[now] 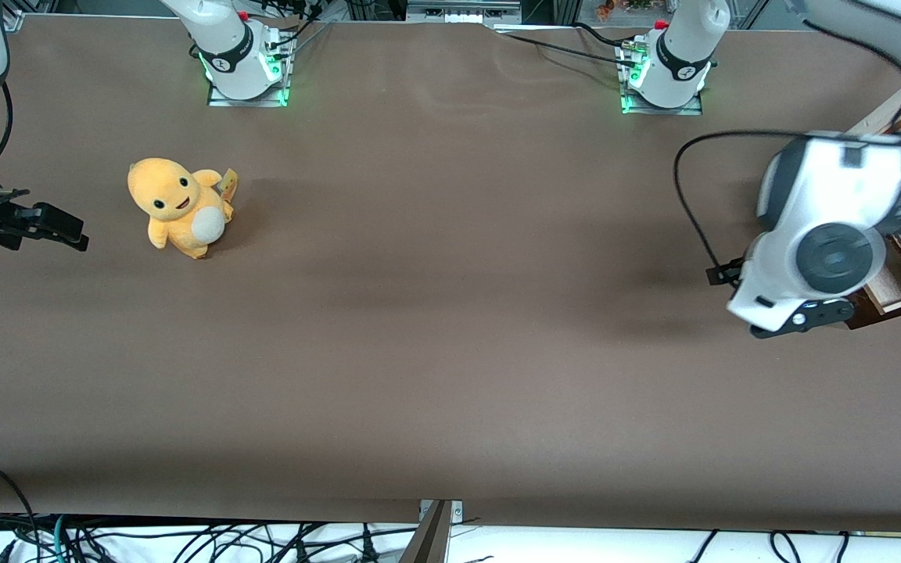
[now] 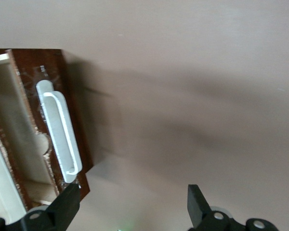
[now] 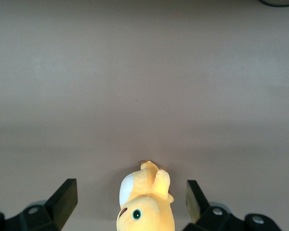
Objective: Open lower drawer with left arm only
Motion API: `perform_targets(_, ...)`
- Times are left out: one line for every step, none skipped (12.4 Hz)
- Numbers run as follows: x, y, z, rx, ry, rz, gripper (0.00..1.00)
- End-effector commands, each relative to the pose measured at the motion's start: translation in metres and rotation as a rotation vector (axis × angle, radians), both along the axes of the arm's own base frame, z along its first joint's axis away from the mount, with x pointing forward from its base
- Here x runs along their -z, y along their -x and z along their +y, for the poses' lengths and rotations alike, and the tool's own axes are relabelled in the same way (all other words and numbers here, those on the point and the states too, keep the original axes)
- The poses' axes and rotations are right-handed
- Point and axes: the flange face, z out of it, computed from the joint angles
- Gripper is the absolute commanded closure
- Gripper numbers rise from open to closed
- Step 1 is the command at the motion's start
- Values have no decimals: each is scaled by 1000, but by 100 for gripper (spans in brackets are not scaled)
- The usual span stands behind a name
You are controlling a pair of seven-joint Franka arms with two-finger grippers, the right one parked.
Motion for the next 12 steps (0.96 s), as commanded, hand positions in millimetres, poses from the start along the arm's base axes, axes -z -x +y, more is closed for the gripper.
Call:
perform_targets(-32,-1,5,34,165,-45,0)
perform_targets(-38,-4,11,34,249,-58,0)
perform_targets(-45,-5,18,76,302,-67,0)
perform_targets(-58,-3,25,122,325,-84,0)
perform_targets(-64,-3,31,142,337,-93,0)
perform_targets(-71,-4,32,144,336,-107,0)
perform_targets(-76,-5,30,148,336,-116,0)
perform_targets(-81,-5,32,146,336,-124,0)
perform_targets(-90,-3,39,136,336,-138,0)
perform_targets(-94,-2,43,120,342,-149,0)
perform_targets(-97,-2,51,110,336,-156,0)
perform_targets(-102,-2,59,105,332,-168,0)
